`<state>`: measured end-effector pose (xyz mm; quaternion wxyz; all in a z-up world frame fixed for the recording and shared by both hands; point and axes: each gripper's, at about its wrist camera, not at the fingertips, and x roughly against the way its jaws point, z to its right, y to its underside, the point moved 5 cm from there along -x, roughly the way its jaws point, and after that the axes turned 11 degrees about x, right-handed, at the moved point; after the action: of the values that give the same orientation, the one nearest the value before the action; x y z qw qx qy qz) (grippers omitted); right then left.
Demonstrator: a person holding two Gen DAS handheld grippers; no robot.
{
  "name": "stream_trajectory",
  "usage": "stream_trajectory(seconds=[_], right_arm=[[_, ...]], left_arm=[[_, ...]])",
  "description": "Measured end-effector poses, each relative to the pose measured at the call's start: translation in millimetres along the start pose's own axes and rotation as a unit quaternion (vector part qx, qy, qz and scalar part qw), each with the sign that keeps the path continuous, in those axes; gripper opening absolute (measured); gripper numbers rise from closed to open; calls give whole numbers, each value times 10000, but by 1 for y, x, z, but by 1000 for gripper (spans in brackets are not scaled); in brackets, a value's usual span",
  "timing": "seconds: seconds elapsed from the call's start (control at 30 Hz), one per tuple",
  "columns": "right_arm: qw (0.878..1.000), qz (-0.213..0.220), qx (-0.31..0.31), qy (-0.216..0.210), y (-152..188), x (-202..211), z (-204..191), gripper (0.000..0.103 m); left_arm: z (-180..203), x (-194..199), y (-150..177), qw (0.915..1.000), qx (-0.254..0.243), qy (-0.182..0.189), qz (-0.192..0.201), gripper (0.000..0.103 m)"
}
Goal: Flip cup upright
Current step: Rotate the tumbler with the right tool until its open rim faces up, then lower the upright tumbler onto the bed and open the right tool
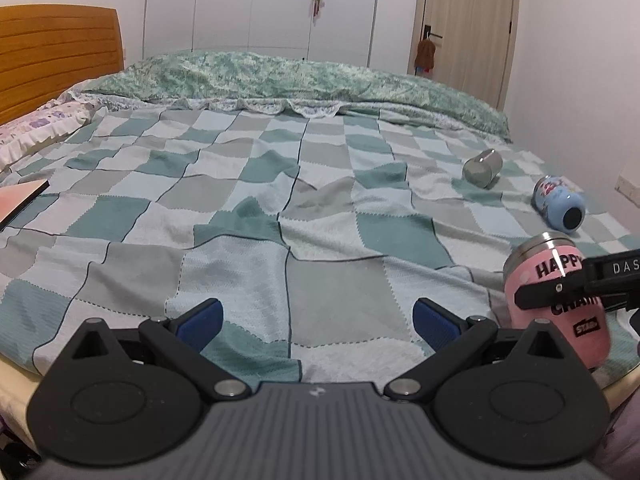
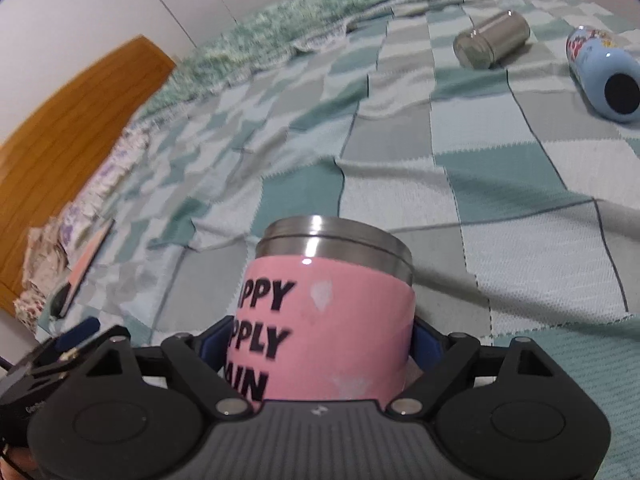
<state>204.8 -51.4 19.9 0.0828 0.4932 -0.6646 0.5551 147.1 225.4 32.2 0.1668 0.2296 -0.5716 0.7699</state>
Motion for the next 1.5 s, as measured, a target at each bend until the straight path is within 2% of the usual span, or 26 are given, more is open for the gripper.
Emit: stream_trajectory(seconds=[0.17,0.3,0.43,0.53,0.6,0.67,0.77,0.83,0.87,0.93,1.13,1.17,1.2,1.23,1.37,1.5], right_arm=[[9978,555,315,-154,-20,6,-15,85],[9902,1041,926,-63,-50,3,-42,84],[9729,1546,1710,202,-85,-11,-79,84],[9517,1824,2416,520,-99,-32,-107,84],[9413,1836,2748,691,-103,-51,-120,84],[9373,1733,2929,749,-101,-70,-126,84],[9376,1482,3040,809,-93,-101,-126,84],[9430,1253,2973,819,-84,-122,-120,84],[9415,1395,2966,787,-78,-126,-117,84],[9388,1538,2991,744,-73,-126,-116,84],[9428,1446,2922,694,-73,-120,-113,85],[9447,1410,2888,657,-73,-118,-112,95],[9450,1460,2849,663,-72,-114,-111,98],[9433,1592,2834,675,-71,-105,-111,103],[9404,1915,2769,483,-67,-68,-106,103],[9324,2262,2768,530,-56,-15,-93,103]], left_arm=[[-4,6,-7,9999,84,5,125,103],[-10,9,-14,9995,162,-73,261,103],[-17,9,-20,9986,247,-208,414,103],[-22,6,-24,9974,319,-358,547,103],[-27,3,-24,9963,368,-485,604,103],[-33,-2,-23,9957,400,-568,607,103],[-40,-13,-21,9951,387,-727,540,103],[-45,-18,-19,9947,379,-817,501,103],[-48,-20,-18,9944,372,-859,495,103],[-52,-23,-16,9940,344,-924,479,103],[-56,-27,-16,9929,273,-1048,483,103],[-55,-26,-16,9929,273,-1043,496,103],[-54,-25,-16,9929,272,-1035,513,103],[-53,-22,-16,9930,264,-1018,541,103],[-39,-4,-19,9926,228,-919,754,103],[-11,20,-19,9925,177,-601,1048,103]])
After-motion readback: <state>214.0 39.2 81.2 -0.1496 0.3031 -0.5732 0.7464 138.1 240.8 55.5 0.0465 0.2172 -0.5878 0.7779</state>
